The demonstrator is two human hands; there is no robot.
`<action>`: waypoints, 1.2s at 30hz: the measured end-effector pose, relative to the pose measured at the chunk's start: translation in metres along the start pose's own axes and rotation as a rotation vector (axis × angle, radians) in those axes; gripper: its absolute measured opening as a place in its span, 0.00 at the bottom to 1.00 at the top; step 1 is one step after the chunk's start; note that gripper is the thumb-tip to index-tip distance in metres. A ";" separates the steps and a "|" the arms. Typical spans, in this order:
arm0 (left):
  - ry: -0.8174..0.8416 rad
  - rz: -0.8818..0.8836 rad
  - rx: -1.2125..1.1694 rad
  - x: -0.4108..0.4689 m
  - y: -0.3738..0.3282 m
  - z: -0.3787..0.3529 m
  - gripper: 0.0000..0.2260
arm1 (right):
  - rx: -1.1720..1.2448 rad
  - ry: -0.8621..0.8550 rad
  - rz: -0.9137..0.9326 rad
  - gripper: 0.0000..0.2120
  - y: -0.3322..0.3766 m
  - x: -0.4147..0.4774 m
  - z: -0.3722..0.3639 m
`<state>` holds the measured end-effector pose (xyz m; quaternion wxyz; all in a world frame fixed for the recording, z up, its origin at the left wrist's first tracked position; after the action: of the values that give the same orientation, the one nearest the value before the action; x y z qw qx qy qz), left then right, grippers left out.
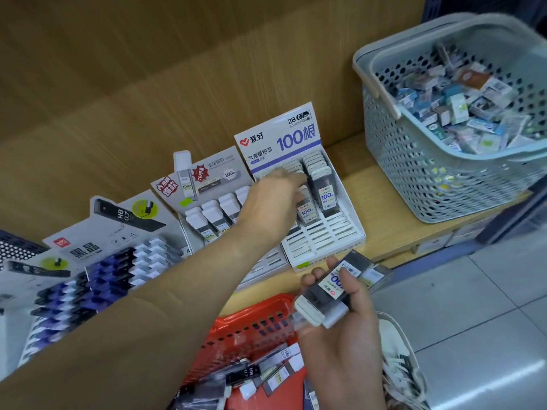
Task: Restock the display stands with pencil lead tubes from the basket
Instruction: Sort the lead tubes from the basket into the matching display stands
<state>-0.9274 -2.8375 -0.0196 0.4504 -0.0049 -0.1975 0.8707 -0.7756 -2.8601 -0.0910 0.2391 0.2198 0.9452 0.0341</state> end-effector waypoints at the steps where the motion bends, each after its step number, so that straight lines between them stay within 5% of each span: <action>1: -0.040 0.046 -0.028 0.001 0.001 0.002 0.07 | -0.015 0.002 -0.003 0.27 0.002 -0.002 -0.001; 4: -0.099 0.045 -0.022 0.004 0.003 0.003 0.06 | -0.020 -0.070 -0.030 0.14 0.008 -0.006 0.000; 8: -0.095 -0.047 -0.005 0.007 -0.001 0.002 0.06 | -0.116 -0.203 -0.040 0.50 0.006 -0.010 0.002; 10: -0.064 -0.126 0.041 0.008 -0.006 0.001 0.06 | -0.166 -0.226 -0.020 0.54 0.005 -0.011 0.000; 14: -0.001 -0.221 0.187 0.015 0.001 0.000 0.08 | -0.195 -0.218 -0.003 0.38 0.010 -0.011 0.003; 20: 0.053 -0.090 0.104 0.021 0.011 0.005 0.11 | -0.117 -0.171 0.005 0.48 0.010 -0.006 -0.002; 24: -0.026 0.212 -0.277 -0.009 0.003 0.031 0.09 | 0.007 -0.105 0.026 0.44 0.013 -0.004 -0.008; 28: 0.104 0.440 -0.836 -0.072 -0.017 0.041 0.07 | 0.074 -0.063 -0.005 0.37 0.008 -0.005 -0.014; 32: 0.011 0.482 -1.035 -0.109 -0.020 0.057 0.06 | 0.109 -0.064 -0.034 0.22 0.000 -0.010 -0.023; 36: 0.024 0.406 -0.958 -0.121 -0.021 0.066 0.20 | 0.082 -0.015 -0.068 0.26 -0.008 -0.018 -0.035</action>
<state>-0.8514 -2.9438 0.0280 0.2218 -0.2585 -0.5636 0.7525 -0.7813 -2.8739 -0.0535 0.2377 0.1975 0.9509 -0.0146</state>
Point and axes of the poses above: each hand's wrist, its own x-axis towards the middle knuckle, its own z-axis out of the back of the hand, y = z × x, the point moved 3 cm from there along x, towards the middle knuckle, and after that the axes turned 11 degrees about -x, right-handed, at the moved point
